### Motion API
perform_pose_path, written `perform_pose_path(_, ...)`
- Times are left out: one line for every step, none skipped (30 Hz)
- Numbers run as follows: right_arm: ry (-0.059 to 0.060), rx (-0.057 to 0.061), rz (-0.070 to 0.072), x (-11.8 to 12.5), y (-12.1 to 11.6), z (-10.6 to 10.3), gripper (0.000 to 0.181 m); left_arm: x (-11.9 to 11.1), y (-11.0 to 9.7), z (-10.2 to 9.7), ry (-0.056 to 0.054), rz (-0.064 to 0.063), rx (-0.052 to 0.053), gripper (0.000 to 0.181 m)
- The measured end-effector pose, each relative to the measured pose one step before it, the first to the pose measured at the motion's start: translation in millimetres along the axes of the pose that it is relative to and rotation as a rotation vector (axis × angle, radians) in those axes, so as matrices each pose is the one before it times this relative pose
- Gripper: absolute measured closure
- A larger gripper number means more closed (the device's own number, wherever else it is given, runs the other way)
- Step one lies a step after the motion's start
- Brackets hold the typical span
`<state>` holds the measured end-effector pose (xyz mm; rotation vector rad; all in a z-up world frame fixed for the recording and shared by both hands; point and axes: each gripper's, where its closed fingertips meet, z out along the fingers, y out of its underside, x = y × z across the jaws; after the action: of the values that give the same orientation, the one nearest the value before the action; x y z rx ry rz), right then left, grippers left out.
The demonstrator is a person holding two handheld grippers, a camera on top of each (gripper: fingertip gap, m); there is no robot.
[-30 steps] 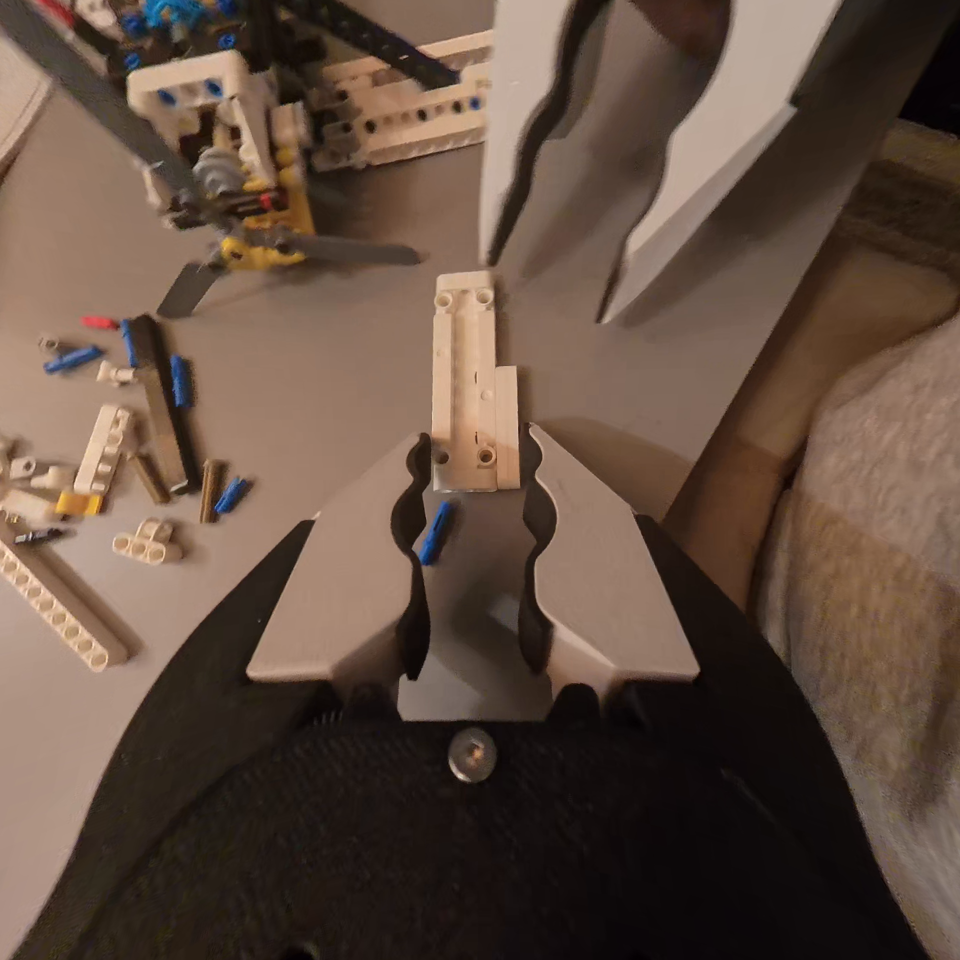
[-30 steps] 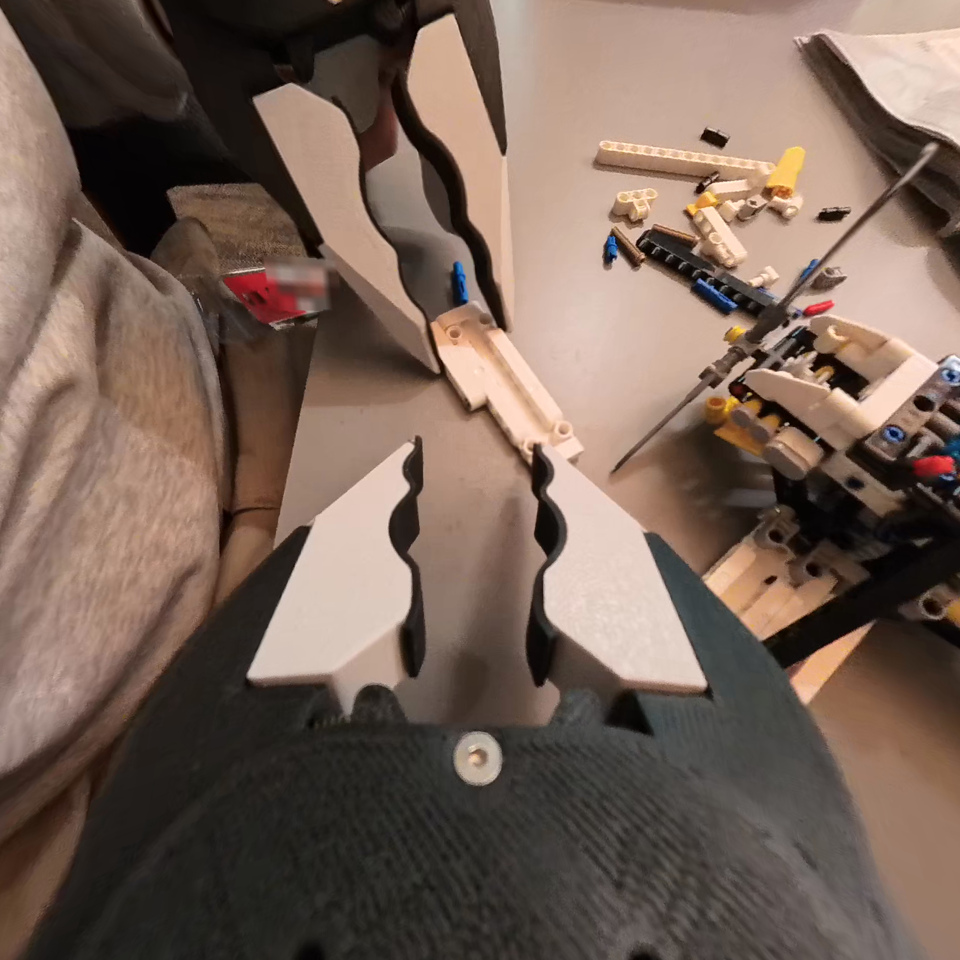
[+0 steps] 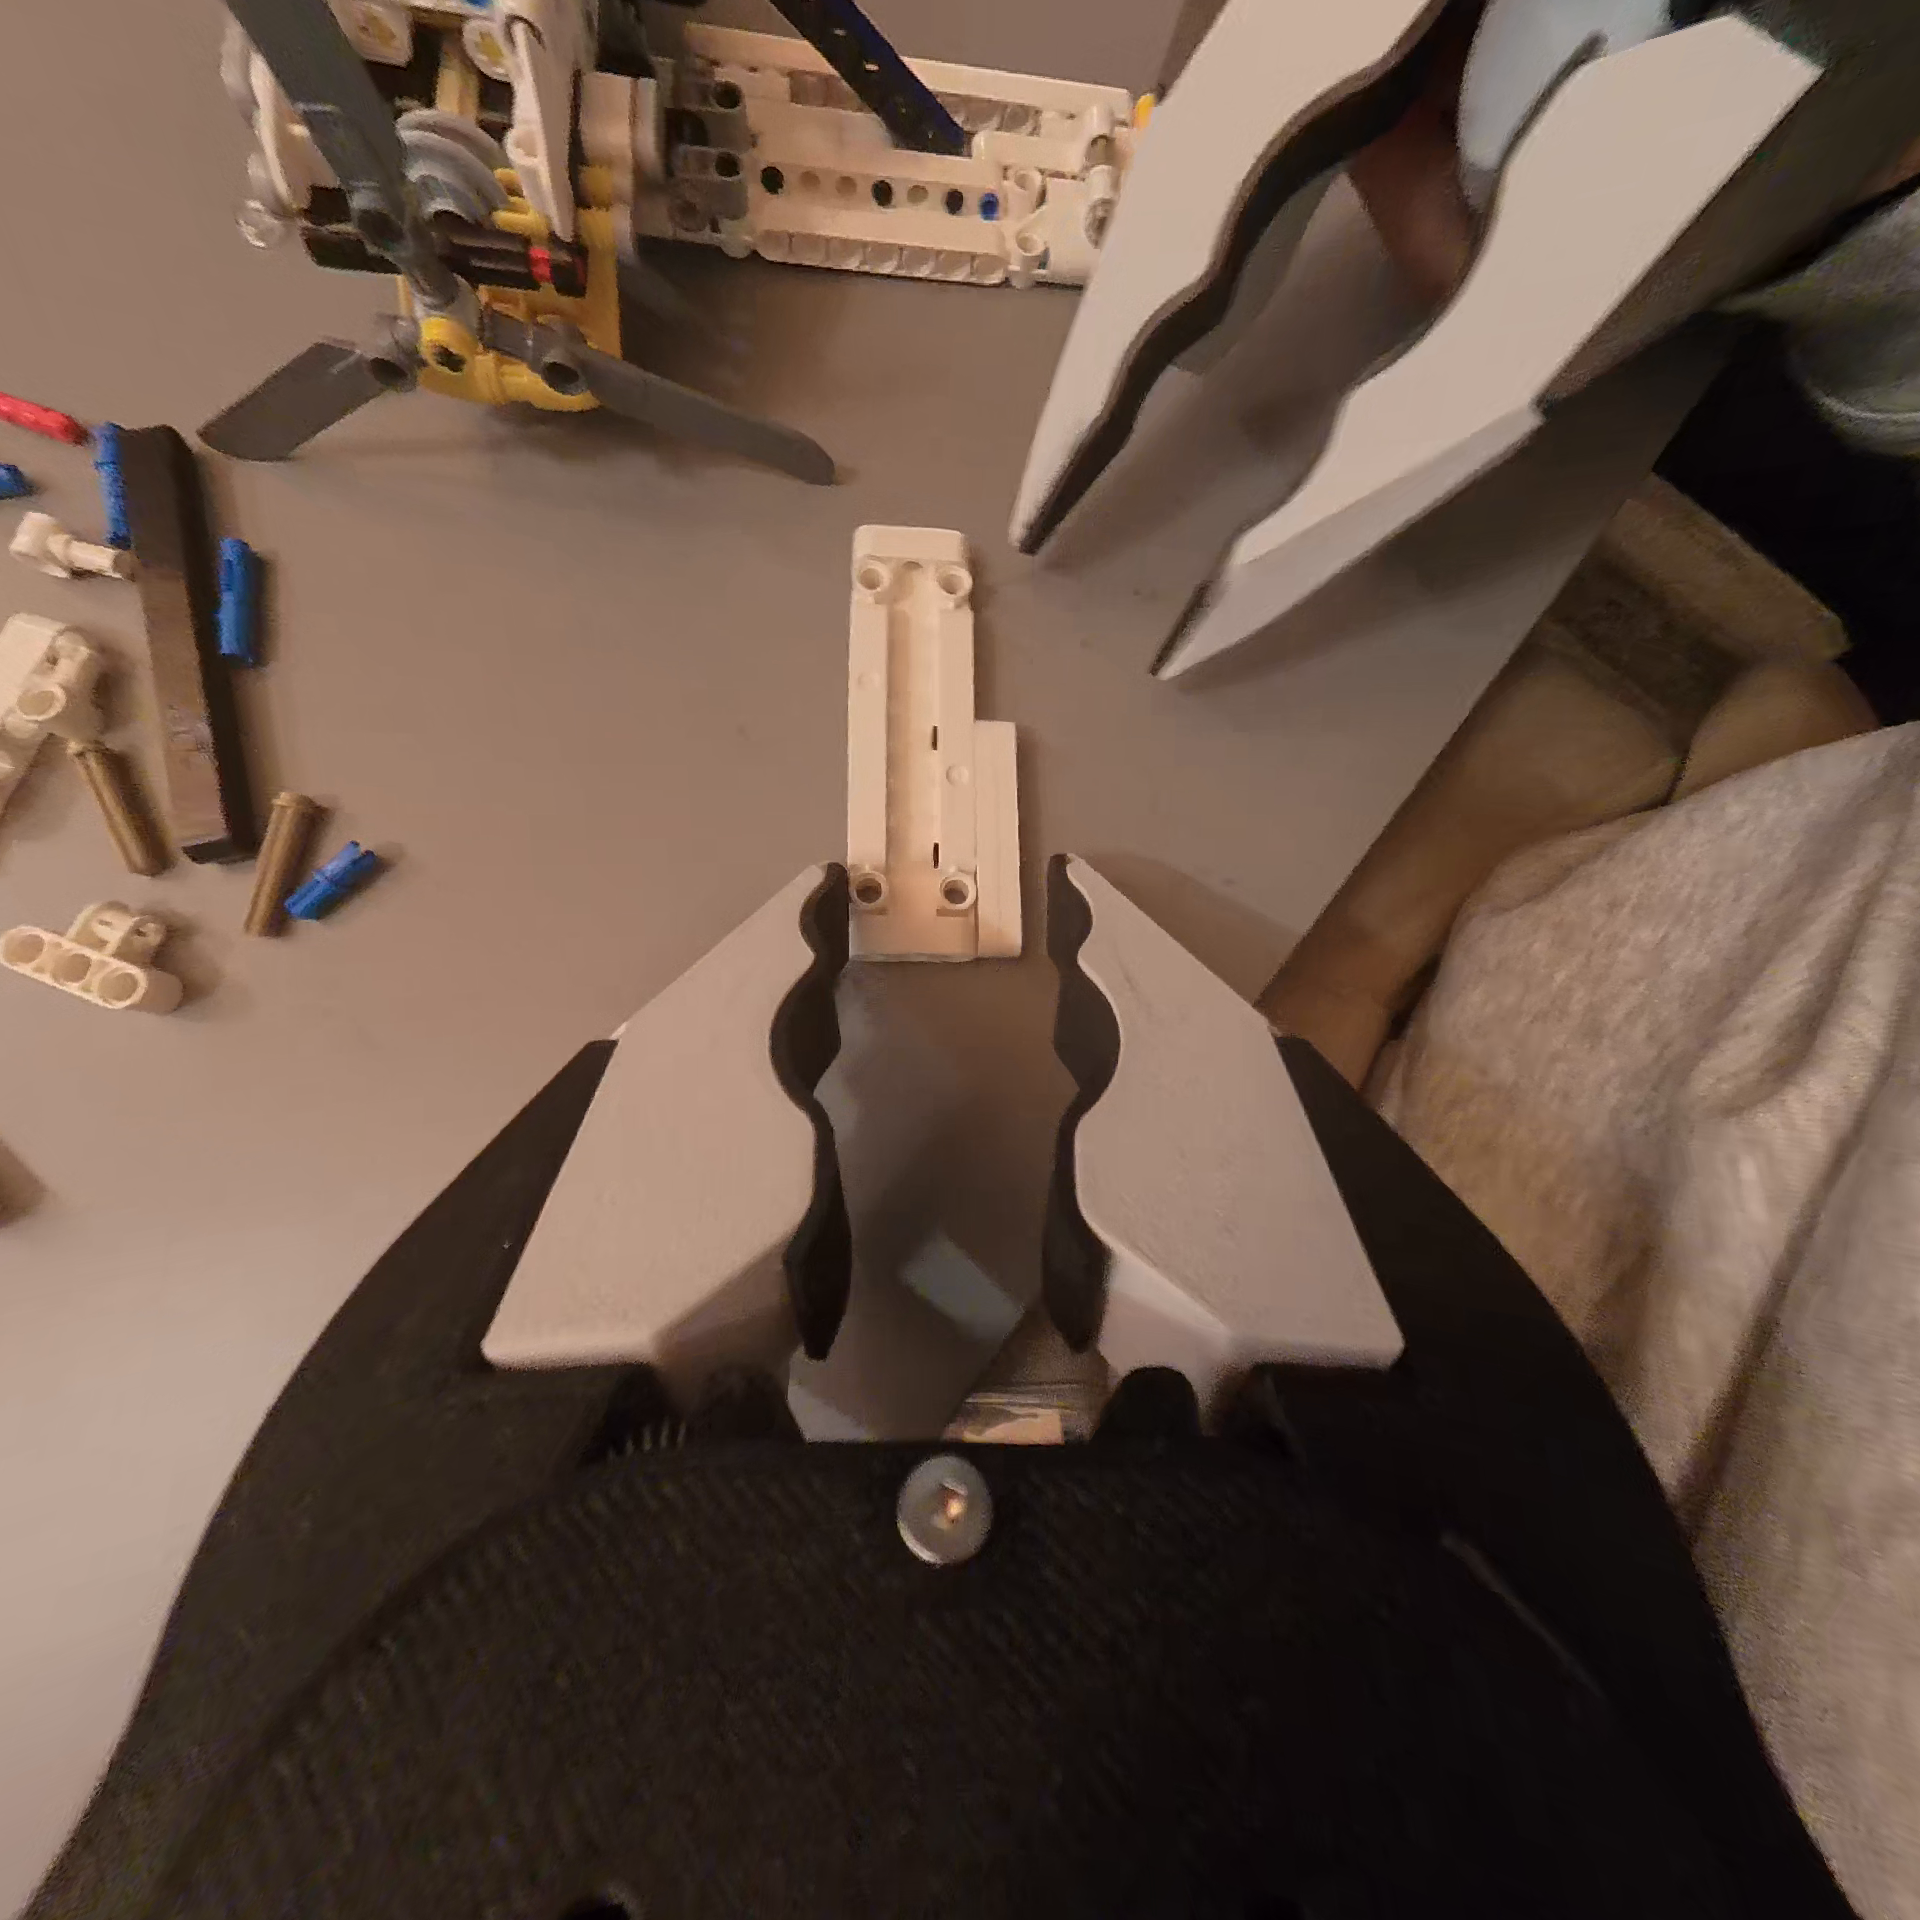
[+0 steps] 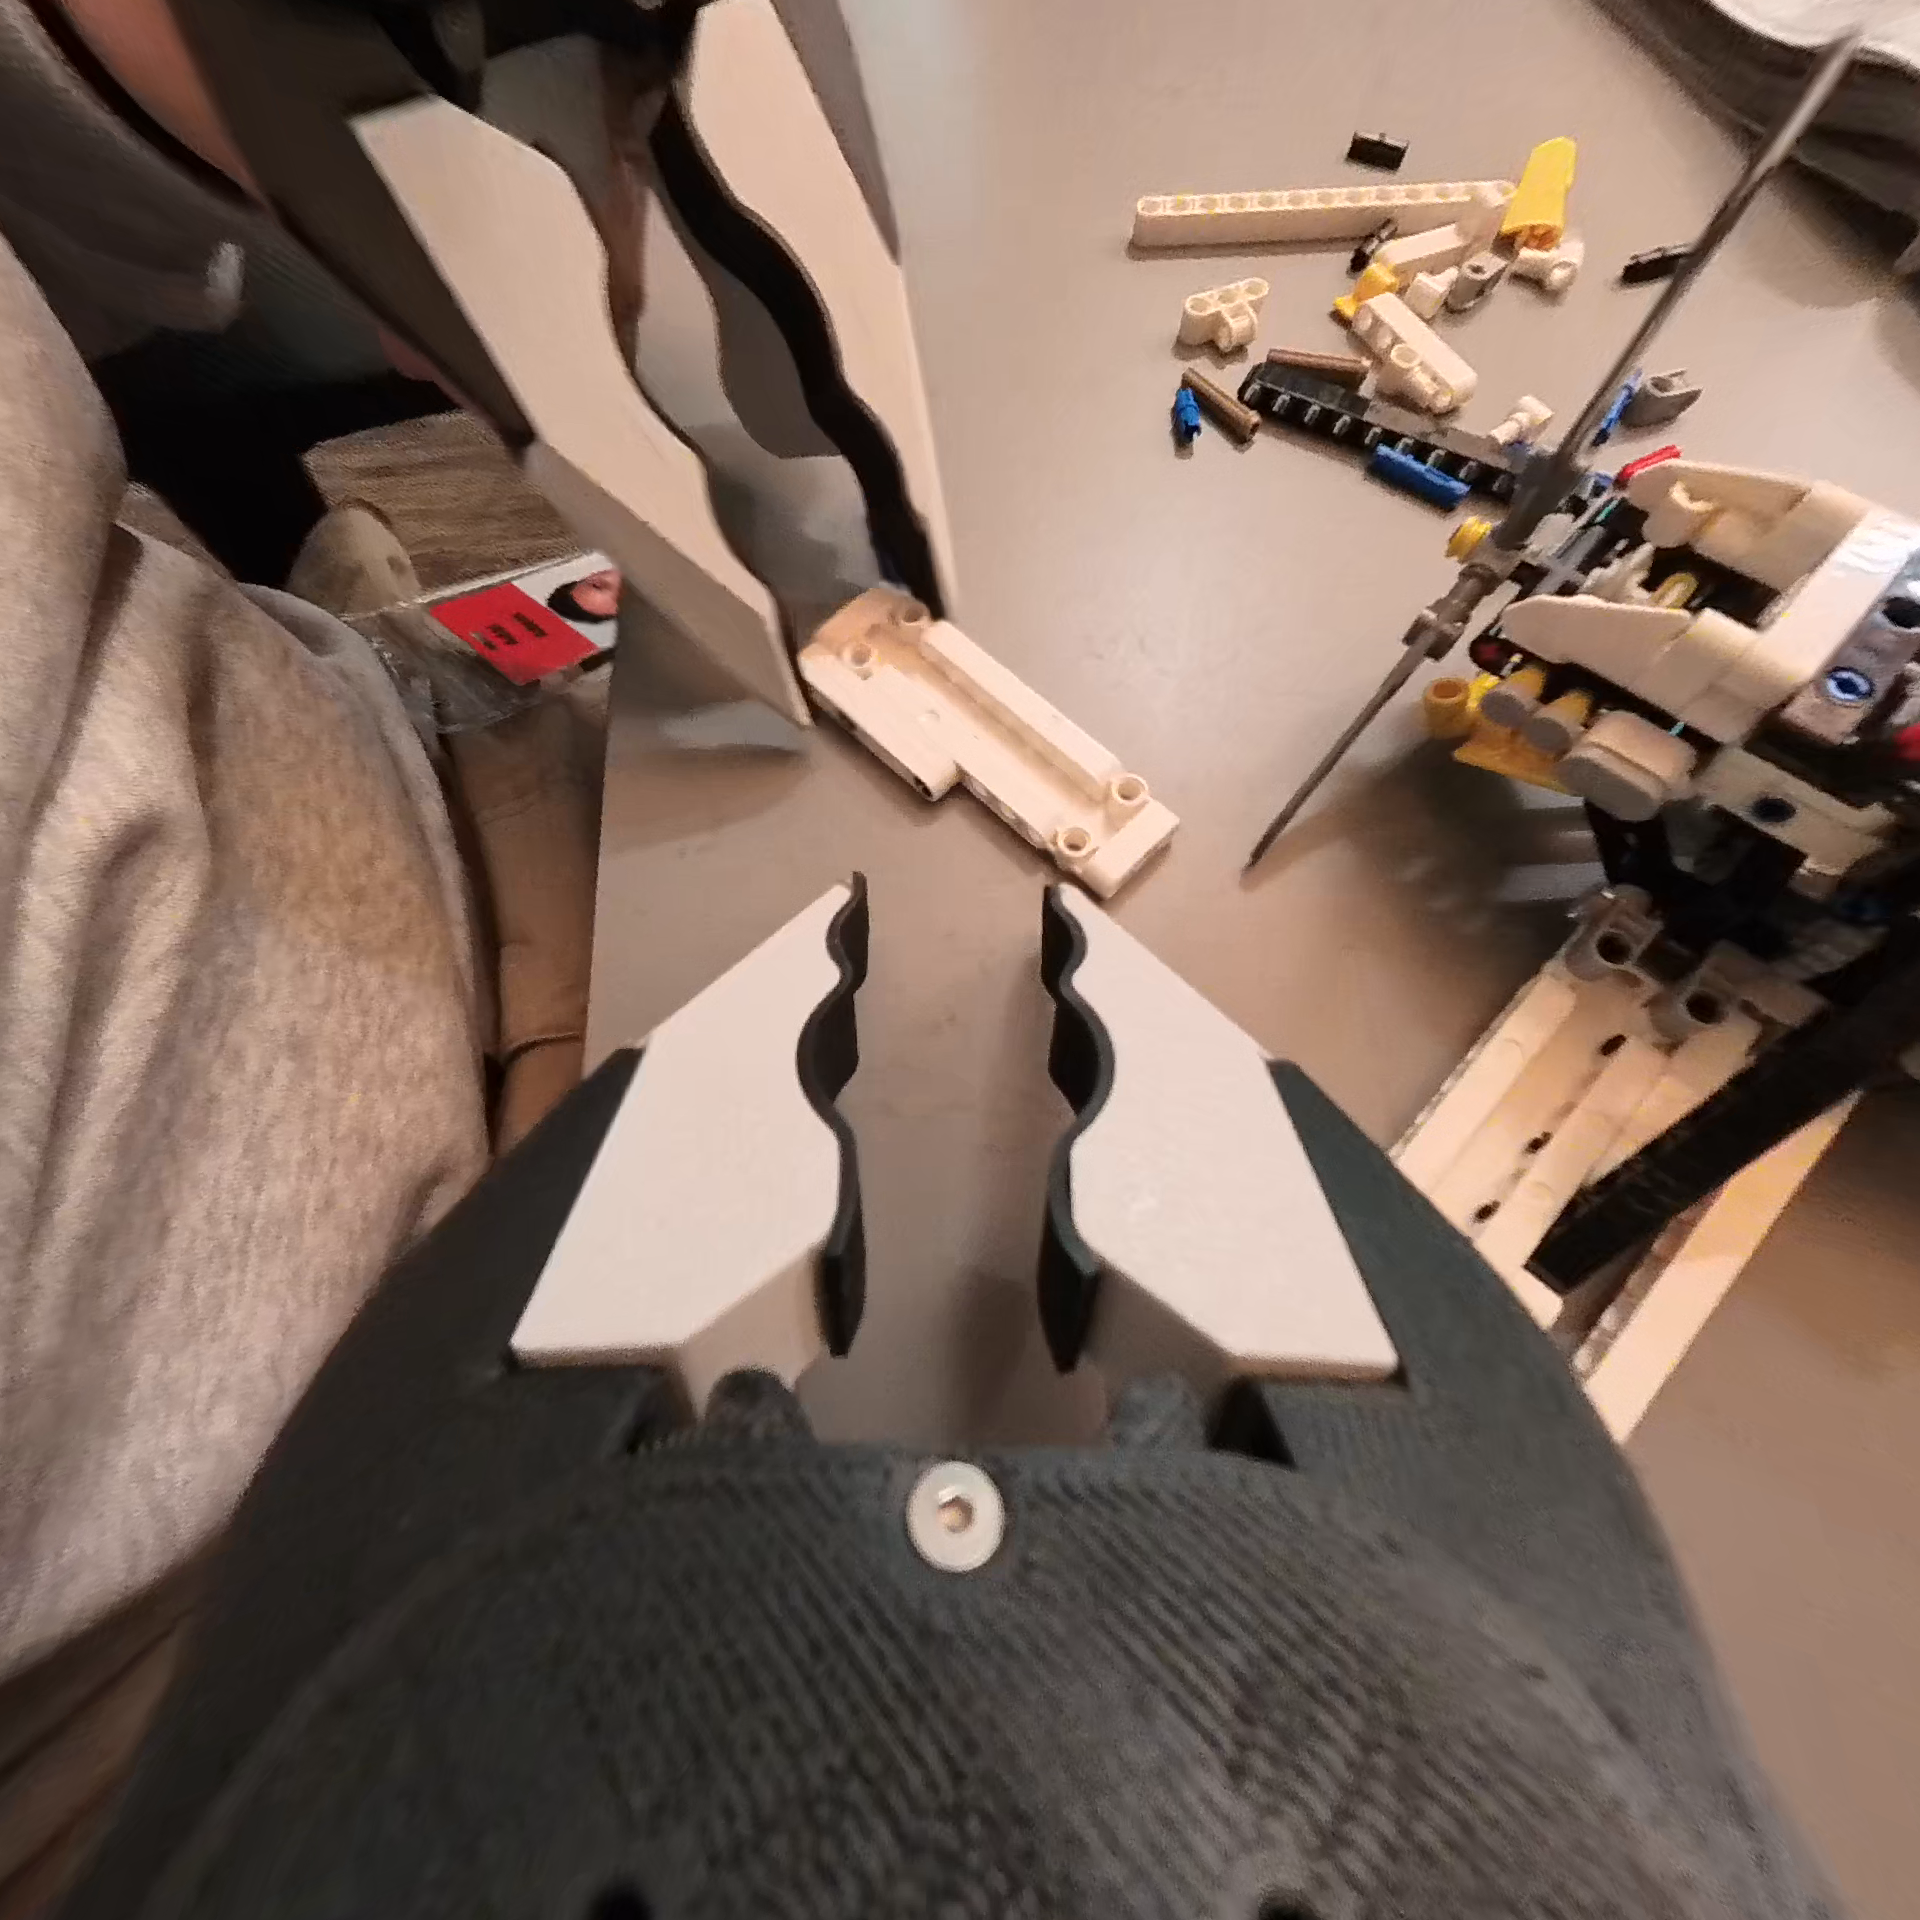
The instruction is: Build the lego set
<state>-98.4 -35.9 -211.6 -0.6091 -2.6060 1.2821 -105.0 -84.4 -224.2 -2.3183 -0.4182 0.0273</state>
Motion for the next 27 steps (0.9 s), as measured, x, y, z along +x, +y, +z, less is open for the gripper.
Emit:
perform_pose_path(0.014,-0.0161,-0.0031,2.28,2.73,0.81,0.15,4.46,0.53,-0.09,0.0118,-0.0001,-0.0024,0.141)
perform_pose_path(0.01,-0.0162,-0.0061,1.23,2.85,0.65,0.152,4.29,0.49,0.35,0.0043,0.0038,-0.0028,0.141)
perform_pose_path(0.0025,-0.0104,-0.0049,-0.1,1.98,0.34,0.153,4.31,0.31,0.68,0.0006,0.0093,-0.0029,0.14)
perform_pose_path(0.002,-0.0042,-0.0012,-0.35,1.12,-0.31,0.153,4.61,0.16,0.95,0.0012,0.0128,-0.0023,0.141)
perform_pose_path(0.0054,-0.0021,0.0026,0.25,0.89,-1.16,0.154,5.14,-0.15,1.01,0.0047,0.0112,-0.0017,0.14)
perform_pose_path(0.0063,-0.0008,0.0058,0.48,0.9,-2.04,0.154,5.1,-0.26,1.12,0.0079,0.0082,-0.0016,0.14)
perform_pose_path(0.0084,0.002,0.0088,1.05,0.71,-2.84,0.154,5.02,-0.71,1.03,0.0114,0.0041,0.0003,0.14)
perform_pose_path(0.0101,0.0052,0.0117,1.33,0.47,-3.79,0.154,4.63,-0.99,1.28,0.0132,-0.0018,0.0029,0.14)
perform_pose_path(0.0095,0.0073,0.0143,1.23,0.4,-4.24,0.154,4.53,-1.39,1.23,0.0174,-0.0046,0.0058,0.14)
perform_pose_path(0.0085,0.0085,0.0155,0.99,0.35,-4.36,0.154,5.09,-1.45,1.31,0.0246,-0.0055,0.0085,0.141)
perform_pose_path(0.0081,0.009,0.0157,0.84,0.43,-4.59,0.154,4.7,-1.5,1.29,0.025,-0.0065,0.0084,0.141)
perform_pose_path(0.0075,0.0077,0.016,0.51,0.76,-4.14,0.154,4.07,-1.66,1.48,0.0232,-0.0056,0.0096,0.141)
perform_pose_path(0.0057,0.0059,0.0155,0.07,1.03,-3.86,0.153,3.42,-2.16,1.57,0.0209,-0.0033,0.0114,0.141)
perform_pose_path(0.0056,0.0051,0.0138,-0.27,1.28,-3.3,0.153,2.13,-2.12,1.85,0.0138,-0.002,0.011,0.141)
perform_pose_path(0.0066,0.0038,0.0117,-0.49,1.35,-2.6,0.153,0.37,-1.68,2.02,0.0043,-0.0033,0.0072,0.141)
perform_pose_path(0.0062,0.0017,0.0102,-0.82,1.49,-1.87,0.153,-0.19,-1.38,2.05,0.0023,-0.002,0.0044,0.141)
perform_pose_path(0.0035,0.0007,0.0094,-1.57,1.4,-1.3,0.152,0.2,-1.46,2.0,0.0045,-0.0014,0.0047,0.141)
perform_pose_path(0.0005,0.0019,0.0072,-2.41,0.86,-0.67,0.152,0.91,-1.3,2.06,0.0101,-0.0028,0.0049,0.14)
perform_pose_path(0.0007,0.0018,0.0021,-2.69,0.61,-0.41,0.152,2.06,-1.61,2.11,0.0165,-0.004,0.0054,0.139)
perform_pose_path(0.0036,-0.0006,-0.002,-2.2,0.75,-0.14,0.151,2.83,-2.41,1.82,0.0197,-0.0051,0.0076,0.138)
perform_pose_path(0.006,-0.0025,-0.0021,-1.38,0.78,-0.02,0.151,3.7,-2.29,1.58,0.025,-0.0044,0.0046,0.137)
perform_pose_path(0.0055,-0.0022,0.0008,-0.8,0.52,-0.15,0.15,4.26,-2.33,0.74,0.0278,-0.0011,0.004,0.137)
perform_pose_path(0.0027,0.001,0.004,-0.78,-0.01,-0.03,0.149,2.54,-2.98,-0.64,0.0184,0.0005,0.0077,0.136)
perform_pose_path(0.0001,0.0057,0.0072,-0.97,-0.96,-0.01,0.147,-0.72,-3.96,-1.95,0.0007,0.0021,0.0137,0.137)
perform_pose_path(0.0012,0.0108,0.0134,-1.01,-1.97,0.36,0.144,-3.99,-4.92,-3.37,-0.0151,0.0029,0.0194,0.137)
perform_pose_path(-0.0007,0.0217,0.02,-2.02,-3.84,1.08,0.135,-6.13,-5.16,-4.15,-0.0236,0.0009,0.0218,0.137)
perform_pose_path(-0.0068,0.0359,0.0256,-4.12,-6.11,1.97,0.125,-7.56,-5.09,-4.43,-0.0265,-0.0035,0.0222,0.137)
